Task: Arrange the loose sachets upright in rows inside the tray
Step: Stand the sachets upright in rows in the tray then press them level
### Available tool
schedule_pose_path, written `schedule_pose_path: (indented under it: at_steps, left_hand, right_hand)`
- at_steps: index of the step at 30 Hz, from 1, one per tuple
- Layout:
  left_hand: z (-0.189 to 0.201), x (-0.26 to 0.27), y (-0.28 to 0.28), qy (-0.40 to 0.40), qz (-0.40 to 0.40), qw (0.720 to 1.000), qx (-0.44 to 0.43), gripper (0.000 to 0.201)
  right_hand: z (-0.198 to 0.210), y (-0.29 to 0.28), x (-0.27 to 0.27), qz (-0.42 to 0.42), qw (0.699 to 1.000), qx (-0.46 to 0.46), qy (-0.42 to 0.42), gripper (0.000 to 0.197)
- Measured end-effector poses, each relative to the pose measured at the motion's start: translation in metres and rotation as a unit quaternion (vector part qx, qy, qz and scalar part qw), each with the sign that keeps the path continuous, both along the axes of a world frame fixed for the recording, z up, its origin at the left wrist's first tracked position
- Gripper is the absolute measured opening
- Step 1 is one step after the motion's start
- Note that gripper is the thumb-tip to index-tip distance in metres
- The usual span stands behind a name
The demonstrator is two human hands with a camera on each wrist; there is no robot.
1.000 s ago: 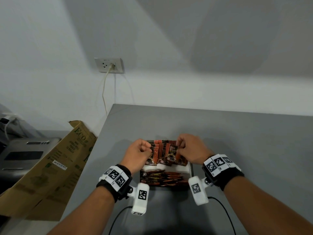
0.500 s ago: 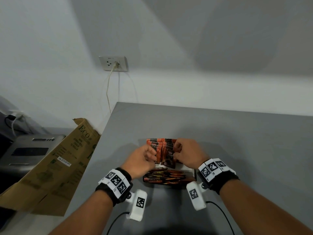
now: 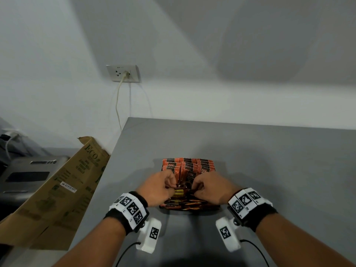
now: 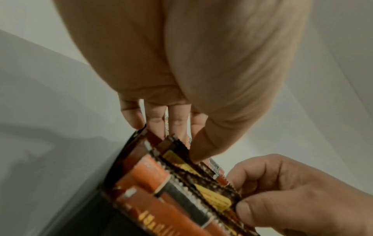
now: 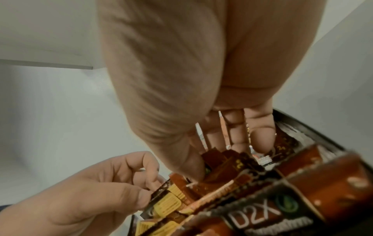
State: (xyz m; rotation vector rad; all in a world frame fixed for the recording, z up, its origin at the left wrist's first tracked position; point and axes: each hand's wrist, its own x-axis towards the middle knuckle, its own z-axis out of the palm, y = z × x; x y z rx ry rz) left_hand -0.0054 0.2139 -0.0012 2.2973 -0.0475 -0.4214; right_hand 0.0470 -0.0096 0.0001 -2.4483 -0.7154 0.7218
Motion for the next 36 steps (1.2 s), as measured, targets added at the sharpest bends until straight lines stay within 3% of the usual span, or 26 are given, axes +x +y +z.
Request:
schedule_pose_path:
  at_steps: [6,10,16,23,32,36]
  left_hand:
    - [-0.001,0.001,0.000,0.022,-0.008,1.000,-0.010,0.027]
    - [-0.003,-0.001,-0.001,-0.040,-0.023,0.999,0.018,0.019]
    - [-0.009,-0.001,-0.001,-0.079,-0.048,0.993,0.068,0.030]
    - [-0.012,-0.005,0.000,-0.089,-0.013,0.993,0.075,0.023]
    - [-0.008,-0.005,0.006,-0.099,0.096,0.990,0.004,0.028]
    - [0.000,-0.006,0.006,-0.105,0.129,0.983,-0.083,0.031]
  right_hand:
    - [-0.004,0.000,-0.002,-0.002,0.999,0.008,-0.040,0.019]
    - [-0.007,-0.001,-0.005,-0.003,0.998,0.013,-0.065,0.019]
    - [-0.007,-0.001,-0.005,-0.001,0.998,0.007,-0.058,0.026]
    - [-0.005,0.000,-0.006,-0.008,0.999,0.001,-0.032,0.026]
    - [-0.004,0.003,-0.007,-0.007,0.995,-0.010,-0.097,0.028]
    - [-0.003,0.000,-0.008,0.003,0.994,-0.011,-0.109,0.028]
